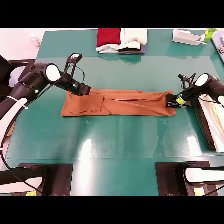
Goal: Fold the shirts.
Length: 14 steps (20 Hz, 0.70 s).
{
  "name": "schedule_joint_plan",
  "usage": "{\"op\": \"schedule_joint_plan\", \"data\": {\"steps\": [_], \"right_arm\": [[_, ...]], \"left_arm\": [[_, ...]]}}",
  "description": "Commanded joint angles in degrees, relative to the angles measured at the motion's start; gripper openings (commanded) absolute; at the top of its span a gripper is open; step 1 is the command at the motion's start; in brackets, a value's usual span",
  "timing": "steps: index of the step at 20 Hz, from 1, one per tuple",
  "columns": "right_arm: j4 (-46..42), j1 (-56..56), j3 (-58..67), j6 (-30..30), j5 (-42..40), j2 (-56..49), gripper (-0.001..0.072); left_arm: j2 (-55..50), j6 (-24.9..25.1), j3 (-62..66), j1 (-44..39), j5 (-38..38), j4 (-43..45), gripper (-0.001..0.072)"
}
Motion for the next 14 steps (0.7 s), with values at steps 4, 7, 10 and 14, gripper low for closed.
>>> {"op": "schedule_joint_plan", "data": {"steps": [4, 7, 10, 14], "right_arm": [[0.1, 0.7, -0.2, 0.0, 1.7, 6.1, 0.0014], [0.2, 2.2, 2.6, 0.0, 6.1, 12.5, 0.0014], [0.7, 5.9, 9.0, 2.2, 9.7, 16.9, 0.0014], [0.7, 12.0, 18.5, 5.6, 13.8, 18.6, 0.0014]], "left_arm": [[-0.5, 0.0, 0.0, -0.6, 3.5, -3.9, 0.0023], [-4.1, 0.3, 1.6, -0.9, 4.3, -7.1, 0.0022], [-9.4, 2.0, 6.0, -5.2, 5.3, -7.3, 0.0022], [-18.7, 1.9, 13.6, -11.6, 5.4, -7.5, 0.0023]]}}
